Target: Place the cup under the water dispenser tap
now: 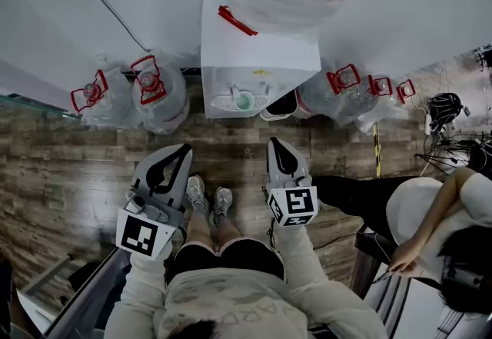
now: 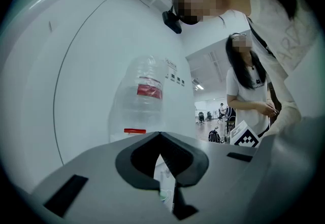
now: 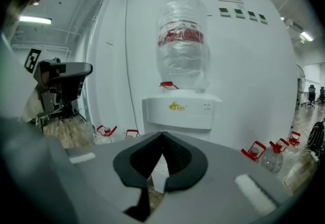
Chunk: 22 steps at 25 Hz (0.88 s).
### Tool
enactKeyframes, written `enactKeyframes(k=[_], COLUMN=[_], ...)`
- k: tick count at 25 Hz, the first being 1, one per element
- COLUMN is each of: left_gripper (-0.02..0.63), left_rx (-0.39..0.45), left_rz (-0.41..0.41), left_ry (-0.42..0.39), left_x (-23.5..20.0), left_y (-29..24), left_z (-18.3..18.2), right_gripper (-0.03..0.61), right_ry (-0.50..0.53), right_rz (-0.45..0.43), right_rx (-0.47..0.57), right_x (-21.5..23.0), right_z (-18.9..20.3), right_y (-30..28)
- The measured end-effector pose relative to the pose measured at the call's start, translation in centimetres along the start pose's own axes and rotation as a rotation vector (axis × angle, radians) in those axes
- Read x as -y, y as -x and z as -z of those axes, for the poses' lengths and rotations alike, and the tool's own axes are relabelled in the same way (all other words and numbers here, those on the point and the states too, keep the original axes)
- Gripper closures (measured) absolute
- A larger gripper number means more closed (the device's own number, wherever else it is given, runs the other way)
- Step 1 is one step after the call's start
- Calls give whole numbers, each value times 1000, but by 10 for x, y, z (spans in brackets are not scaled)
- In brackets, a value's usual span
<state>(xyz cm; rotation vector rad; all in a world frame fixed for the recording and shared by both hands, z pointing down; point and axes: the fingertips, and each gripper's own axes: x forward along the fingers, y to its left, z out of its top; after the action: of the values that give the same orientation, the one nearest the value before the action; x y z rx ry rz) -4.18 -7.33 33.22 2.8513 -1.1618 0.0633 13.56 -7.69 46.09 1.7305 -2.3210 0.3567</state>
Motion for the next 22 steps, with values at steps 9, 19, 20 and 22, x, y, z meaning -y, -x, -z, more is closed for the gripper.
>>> enactKeyframes(k=[9,19,20,22], left_gripper=[609,609,609,609], left_rx=[28,61,66,72], left_rz=[3,9,10,11], left_ry=[-11,-41,-40,-40], left_x=[10,23,25,29], left_y=[14,29,30,32], left_z=[-33,-69,-71,-76], right_gripper=[569,569,569,569], right_ry=[40,52,57,74], right_rz=[-7,-9,-9,-10], right_rx=[61,140,149,163], right_x=[-15,-27,-27,-28], right_z=[-52,-103,-107,-117], right_y=[42,83,87,95])
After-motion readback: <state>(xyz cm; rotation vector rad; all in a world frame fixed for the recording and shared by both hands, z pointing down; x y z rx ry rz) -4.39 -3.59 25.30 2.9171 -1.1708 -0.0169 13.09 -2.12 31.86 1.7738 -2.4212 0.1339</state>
